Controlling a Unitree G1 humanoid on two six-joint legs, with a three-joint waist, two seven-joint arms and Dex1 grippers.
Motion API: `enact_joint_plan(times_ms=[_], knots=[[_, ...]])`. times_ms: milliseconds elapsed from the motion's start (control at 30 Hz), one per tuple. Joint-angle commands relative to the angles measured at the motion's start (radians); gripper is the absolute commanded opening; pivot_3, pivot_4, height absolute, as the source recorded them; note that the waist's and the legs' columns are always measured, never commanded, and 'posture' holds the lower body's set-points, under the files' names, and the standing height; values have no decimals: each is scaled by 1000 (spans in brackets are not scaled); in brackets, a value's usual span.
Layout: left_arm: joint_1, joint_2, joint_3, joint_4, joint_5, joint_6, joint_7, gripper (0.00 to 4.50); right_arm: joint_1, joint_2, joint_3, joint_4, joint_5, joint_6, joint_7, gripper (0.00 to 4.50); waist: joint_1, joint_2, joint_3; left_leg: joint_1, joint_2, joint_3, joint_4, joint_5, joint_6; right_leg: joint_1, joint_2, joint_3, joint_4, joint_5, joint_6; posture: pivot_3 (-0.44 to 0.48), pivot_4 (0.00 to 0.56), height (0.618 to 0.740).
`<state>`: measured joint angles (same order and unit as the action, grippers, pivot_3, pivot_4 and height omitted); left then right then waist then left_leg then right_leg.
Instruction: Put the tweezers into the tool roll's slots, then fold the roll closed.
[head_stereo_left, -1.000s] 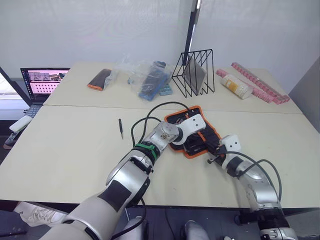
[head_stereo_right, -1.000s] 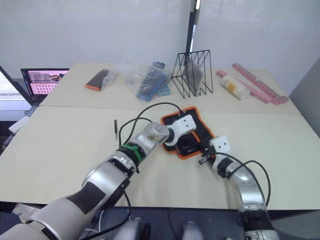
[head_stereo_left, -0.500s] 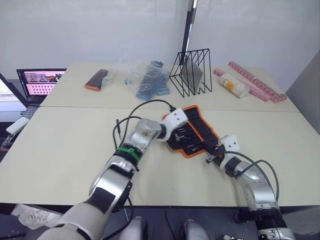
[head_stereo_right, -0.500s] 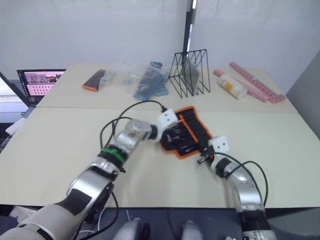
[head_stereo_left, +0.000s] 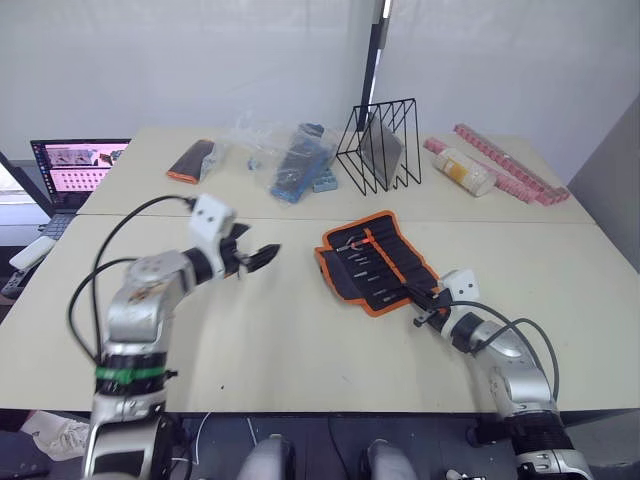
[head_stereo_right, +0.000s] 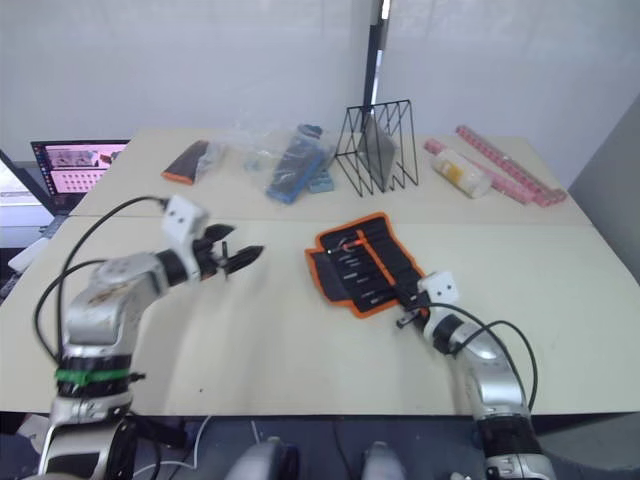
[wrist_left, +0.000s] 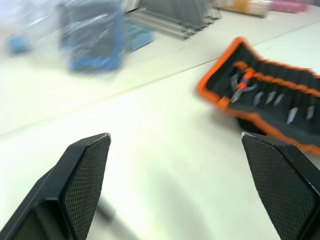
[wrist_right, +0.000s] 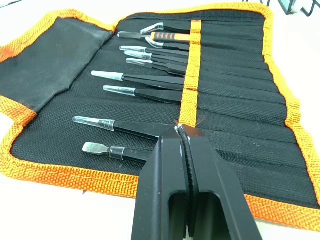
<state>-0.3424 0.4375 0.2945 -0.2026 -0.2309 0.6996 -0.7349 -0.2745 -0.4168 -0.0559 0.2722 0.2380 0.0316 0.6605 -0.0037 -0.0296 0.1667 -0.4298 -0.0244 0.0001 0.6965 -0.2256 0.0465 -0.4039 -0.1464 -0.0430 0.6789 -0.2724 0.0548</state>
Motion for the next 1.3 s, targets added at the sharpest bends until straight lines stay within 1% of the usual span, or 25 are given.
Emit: enact_joint_plan(times_ms=[33, 100, 167, 267, 333, 433, 567, 633, 700, 800, 867, 933, 1000, 1100, 1200, 1300], knots=[[194, -2, 139, -155, -23, -81, 64, 4440, -28, -16, -6, 100, -24, -18, 12, 0, -3, 0, 0, 1, 1, 1, 0, 0, 0, 0, 0, 1, -1, 0, 0, 0, 150, 685], [345, -31, 181, -226, -7, -144, 104, 4440, -41, -17, -2, 128, -26, -34, 22, 0, -1, 0, 0, 2, 1, 1, 0, 0, 0, 0, 0, 2, -1, 0, 0, 0, 150, 685], [447, -62, 204, -269, -22, -198, 123, 4440, -48, -17, -1, 146, -27, -46, 29, 0, 4, -1, 0, 3, 1, 2, -1, 0, 0, 1, 0, 2, -2, 0, 0, 0, 150, 685], [609, -169, 277, -309, -70, -280, 174, 4440, -58, -16, 2, 173, -29, -62, 39, 0, 14, -1, -1, 3, 3, 3, 0, -1, -2, 2, 0, 2, -6, -1, -1, 0, 150, 685], [683, -212, 293, -313, -86, -328, 187, 4440, -63, -14, 5, 185, -30, -68, 44, 0, 15, -2, -2, 4, 4, 4, 0, -4, -8, 2, -1, 2, -8, -1, -1, 0, 150, 685], [746, -244, 283, -311, -107, -373, 193, 4440, -64, -10, 8, 196, -30, -75, 52, 0, 17, -2, -2, 4, 5, 4, 0, -5, -8, 2, 0, 2, -8, -1, -1, 0, 150, 685], [764, -251, 274, -305, -128, -400, 221, 4440, -70, -8, 9, 207, -32, -81, 58, 0, 16, -3, -3, 4, 5, 4, 0, -5, -8, 2, 0, 2, -8, -1, -1, 0, 150, 685], [766, -240, 269, -297, -131, -410, 226, 4440, -71, -8, 10, 209, -32, -83, 60, 0, 15, -3, -3, 3, 5, 5, 0, -5, -8, 2, 0, 2, -8, -1, -2, 0, 150, 685], [760, -231, 267, -288, -145, -399, 237, 4440, -71, -8, 10, 210, -31, -83, 61, 0, 15, -3, -3, 3, 5, 5, 0, -2, -4, 2, 0, 2, -8, -1, -2, 0, 150, 685], [741, -190, 238, -275, -133, -397, 231, 4440, -72, -8, 10, 214, -32, -81, 61, 0, 15, -3, -3, 3, 6, 5, 0, -2, -4, 2, 0, 2, -8, -1, -2, 0, 150, 685], [720, -177, 229, -275, -147, -381, 248, 4440, -71, -8, 10, 215, -32, -80, 61, 0, 15, -3, -3, 4, 5, 5, 0, -2, -4, 2, 0, 2, -8, -1, -2, 0, 150, 685], [686, -159, 193, -293, -148, -360, 259, 4440, -71, -9, 8, 217, -31, -80, 60, 0, 15, -4, -4, 4, 5, 5, 0, -3, -4, 2, 0, 2, -8, -1, -2, 0, 150, 685], [630, -155, 141, -322, -156, -322, 281, 4440, -69, -8, 6, 217, -31, -80, 58, 0, 16, -3, -4, 4, 5, 5, 0, -2, -4, 2, 1, 2, -8, -1, -2, 0, 150, 685], [523, -154, 75, -331, -127, -249, 363, 4440, -60, -8, 6, 211, -30, -83, 59, 0, 16, -4, -4, 4, 5, 5, 0, -2, -4, 2, 1, 2, -8, -1, -1, 0, 150, 685], [387, -155, 12, -294, -55, -138, 491, 4440, -47, -6, 5, 196, -28, -81, 55, 0, 16, -4, -4, 4, 5, 5, 0, 0, -1, 3, 2, 2, -7, -1, -1, 0, 150, 685], [273, -145, -49, -221, 11, -44, 570, 4440, -34, -2, 7, 175, -28, -74, 48, 0, 16, -3, -4, 4, 4, 5, -1, 0, 0, 3, 2, 2, -7, -1, -1, 0, 150, 685]])
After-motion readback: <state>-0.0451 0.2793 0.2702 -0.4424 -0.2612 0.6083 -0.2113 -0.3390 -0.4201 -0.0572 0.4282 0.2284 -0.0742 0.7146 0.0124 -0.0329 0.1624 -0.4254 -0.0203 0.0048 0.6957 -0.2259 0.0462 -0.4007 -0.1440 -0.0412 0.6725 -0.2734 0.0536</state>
